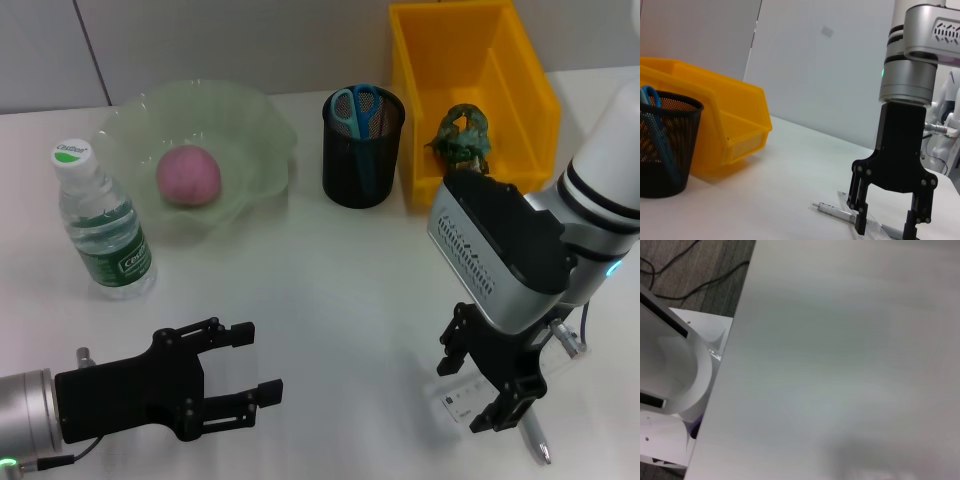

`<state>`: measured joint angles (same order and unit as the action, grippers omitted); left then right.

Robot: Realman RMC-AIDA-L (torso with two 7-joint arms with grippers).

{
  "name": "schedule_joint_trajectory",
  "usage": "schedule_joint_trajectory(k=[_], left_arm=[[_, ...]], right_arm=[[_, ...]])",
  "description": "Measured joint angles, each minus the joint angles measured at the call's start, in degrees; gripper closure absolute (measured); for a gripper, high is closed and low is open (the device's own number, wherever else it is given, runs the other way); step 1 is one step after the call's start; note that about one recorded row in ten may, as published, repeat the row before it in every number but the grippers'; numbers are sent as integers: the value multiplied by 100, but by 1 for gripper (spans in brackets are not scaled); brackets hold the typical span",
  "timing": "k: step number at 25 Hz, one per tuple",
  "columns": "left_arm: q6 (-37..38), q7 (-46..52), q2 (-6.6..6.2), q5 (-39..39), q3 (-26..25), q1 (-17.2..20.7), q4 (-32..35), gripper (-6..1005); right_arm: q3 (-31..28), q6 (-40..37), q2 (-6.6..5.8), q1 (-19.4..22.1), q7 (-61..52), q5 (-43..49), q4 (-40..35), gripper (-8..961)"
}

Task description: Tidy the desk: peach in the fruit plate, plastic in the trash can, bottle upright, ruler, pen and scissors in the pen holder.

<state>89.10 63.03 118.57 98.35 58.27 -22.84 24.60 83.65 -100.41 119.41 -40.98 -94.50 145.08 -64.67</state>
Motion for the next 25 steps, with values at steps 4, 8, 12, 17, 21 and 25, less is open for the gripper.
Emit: schedule_joint_trajectory(k=[4,8,12,17,21,25], left_arm=[[1,0,-1,-13,-13,-1,0,196],[-4,8,-1,-42,-26,-4,0,196],[-4,12,-4,-74,-27,-8,0,195],[5,23,-10,-80,-26,-9,1,196],[6,25,-10,-84,-26,-6,1,197],[12,25,-10,-89,-27,1,0,196]], right_arm=[[126,115,2,37,23,-1,-12,291],[282,250,3,75,51,-1,-12,292],[444,369,3,92,58,1,-12,293],[490,437,4,94,58,3,-25,294],[581,447,3,93,58,-1,-41,294],[734,491,3,99,56,-9,-53,295]])
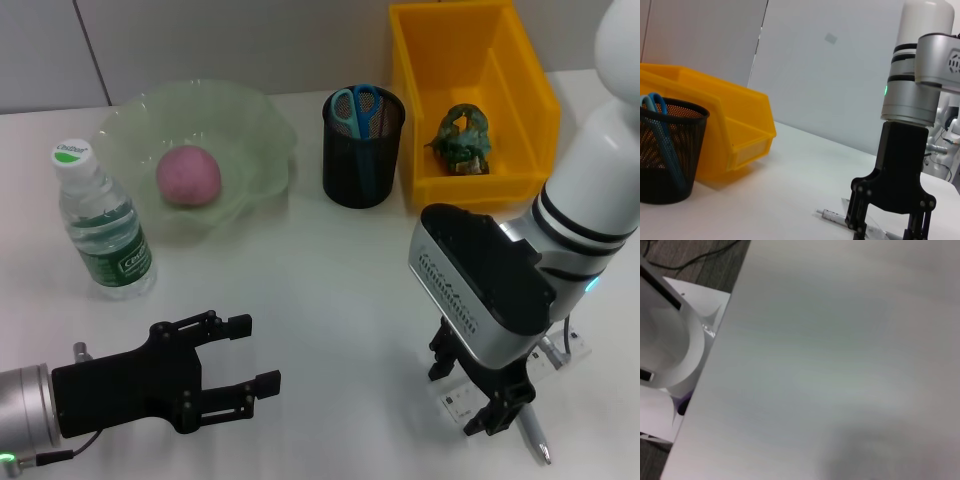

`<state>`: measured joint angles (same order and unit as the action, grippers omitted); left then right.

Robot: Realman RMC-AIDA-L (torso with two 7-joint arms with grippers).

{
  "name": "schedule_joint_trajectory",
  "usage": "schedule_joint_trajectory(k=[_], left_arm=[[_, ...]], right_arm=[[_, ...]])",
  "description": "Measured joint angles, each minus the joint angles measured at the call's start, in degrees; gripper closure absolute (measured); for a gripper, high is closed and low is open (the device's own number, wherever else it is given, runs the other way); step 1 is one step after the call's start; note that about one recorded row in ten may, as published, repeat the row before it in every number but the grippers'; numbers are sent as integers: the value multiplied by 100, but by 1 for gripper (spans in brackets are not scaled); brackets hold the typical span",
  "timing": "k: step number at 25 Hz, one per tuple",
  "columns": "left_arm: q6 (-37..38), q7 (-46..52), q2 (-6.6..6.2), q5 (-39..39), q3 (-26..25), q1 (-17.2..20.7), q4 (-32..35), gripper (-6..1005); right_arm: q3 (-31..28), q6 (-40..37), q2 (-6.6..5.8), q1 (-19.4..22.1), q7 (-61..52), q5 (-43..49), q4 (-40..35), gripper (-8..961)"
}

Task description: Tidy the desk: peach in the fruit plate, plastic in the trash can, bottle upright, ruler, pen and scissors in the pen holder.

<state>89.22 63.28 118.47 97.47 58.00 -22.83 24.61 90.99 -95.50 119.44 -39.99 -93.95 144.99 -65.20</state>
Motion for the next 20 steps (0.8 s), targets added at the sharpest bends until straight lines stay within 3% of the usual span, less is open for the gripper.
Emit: schedule_joint_trajectory(k=[12,20], left_arm=[[16,0,-8,0,-53,7,7,196],[20,55,-17,0,-53,13,38,197]], right_arm=[[56,94,0,1,-39,13,-13,297],[68,99,0,0,-77,13,-17,502]])
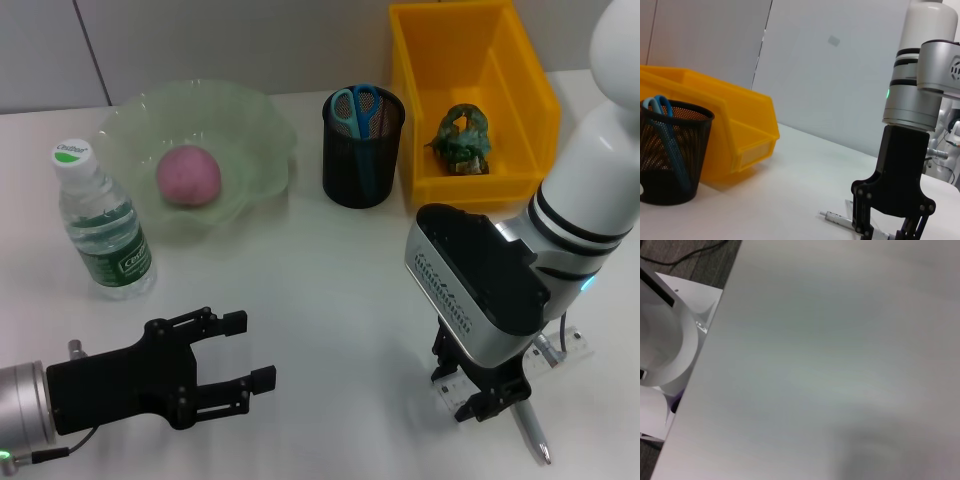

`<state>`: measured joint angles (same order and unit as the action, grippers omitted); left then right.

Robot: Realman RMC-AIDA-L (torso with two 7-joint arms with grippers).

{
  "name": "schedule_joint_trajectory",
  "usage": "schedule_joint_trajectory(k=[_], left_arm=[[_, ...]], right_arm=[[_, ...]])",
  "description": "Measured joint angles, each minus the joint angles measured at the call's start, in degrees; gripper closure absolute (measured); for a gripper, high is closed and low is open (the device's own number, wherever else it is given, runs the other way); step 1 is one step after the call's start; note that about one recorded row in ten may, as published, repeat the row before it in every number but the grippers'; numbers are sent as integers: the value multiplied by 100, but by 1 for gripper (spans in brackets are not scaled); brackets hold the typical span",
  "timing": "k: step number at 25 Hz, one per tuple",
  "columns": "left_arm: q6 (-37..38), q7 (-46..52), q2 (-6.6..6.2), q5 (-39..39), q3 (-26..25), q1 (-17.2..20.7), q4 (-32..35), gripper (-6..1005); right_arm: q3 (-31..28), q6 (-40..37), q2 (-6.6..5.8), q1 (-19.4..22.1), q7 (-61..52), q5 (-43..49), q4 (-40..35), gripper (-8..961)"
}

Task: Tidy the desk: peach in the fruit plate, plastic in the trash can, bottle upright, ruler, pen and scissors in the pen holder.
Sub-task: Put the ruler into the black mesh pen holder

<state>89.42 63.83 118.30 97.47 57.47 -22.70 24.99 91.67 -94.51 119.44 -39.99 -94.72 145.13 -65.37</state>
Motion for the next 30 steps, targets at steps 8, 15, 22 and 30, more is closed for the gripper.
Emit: schedule_joint_trajectory(k=[8,15,22,30], left_arm=[[18,7,0,0,-8,12,7,196],[37,7,0,0,-13,12,7,197],[150,6,0,0,-18,-33,6,196],[287,6,-12,0,-17,-36,20,196]], right_arm=[[-1,71,0,0,-80,-3,-54,560],[-338,32,-1,-12,-145,-73,-275,574],[-1680,126,-11,-390,-580,-265,-337,575],[-2662,1128,-23,-524,-1550,-883,-342,569]])
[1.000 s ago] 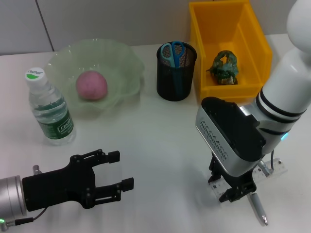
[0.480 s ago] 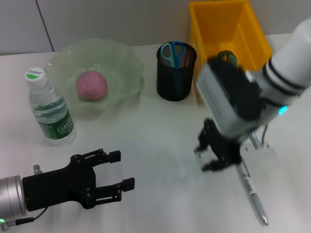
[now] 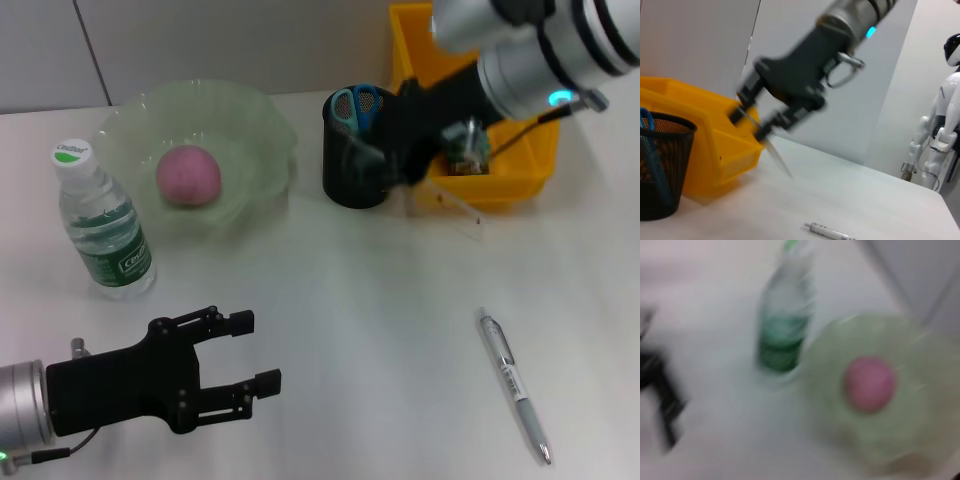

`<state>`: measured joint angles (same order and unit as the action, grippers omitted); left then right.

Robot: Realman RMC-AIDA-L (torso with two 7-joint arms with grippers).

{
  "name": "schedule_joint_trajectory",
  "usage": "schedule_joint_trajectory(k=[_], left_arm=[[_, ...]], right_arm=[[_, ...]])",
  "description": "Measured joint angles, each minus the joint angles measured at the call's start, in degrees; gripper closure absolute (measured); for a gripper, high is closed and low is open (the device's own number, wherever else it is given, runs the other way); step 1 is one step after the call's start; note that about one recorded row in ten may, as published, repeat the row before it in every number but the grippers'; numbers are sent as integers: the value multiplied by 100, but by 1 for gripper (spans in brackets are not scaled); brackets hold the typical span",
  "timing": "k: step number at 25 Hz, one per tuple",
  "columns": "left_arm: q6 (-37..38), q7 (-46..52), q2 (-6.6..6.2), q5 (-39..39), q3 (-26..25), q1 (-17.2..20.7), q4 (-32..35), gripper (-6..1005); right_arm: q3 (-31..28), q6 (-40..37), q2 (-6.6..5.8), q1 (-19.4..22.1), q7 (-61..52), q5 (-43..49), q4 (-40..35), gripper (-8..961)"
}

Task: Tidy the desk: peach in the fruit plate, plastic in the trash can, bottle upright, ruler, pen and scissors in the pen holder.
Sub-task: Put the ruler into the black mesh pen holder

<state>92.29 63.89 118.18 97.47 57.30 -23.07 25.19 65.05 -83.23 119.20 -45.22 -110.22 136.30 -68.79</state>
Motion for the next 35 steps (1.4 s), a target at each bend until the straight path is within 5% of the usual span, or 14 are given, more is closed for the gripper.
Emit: schedule_joint_trajectory(k=[18,35], left_arm=[[468,-49,-146,43,32,-5,74,196],[630,-69,-98,62,83,-23,83,197]], right_arm=[[-249,2126,15,363,-688,-2003,1,524],[252,3798,29,357,226,-3268,1306,482]])
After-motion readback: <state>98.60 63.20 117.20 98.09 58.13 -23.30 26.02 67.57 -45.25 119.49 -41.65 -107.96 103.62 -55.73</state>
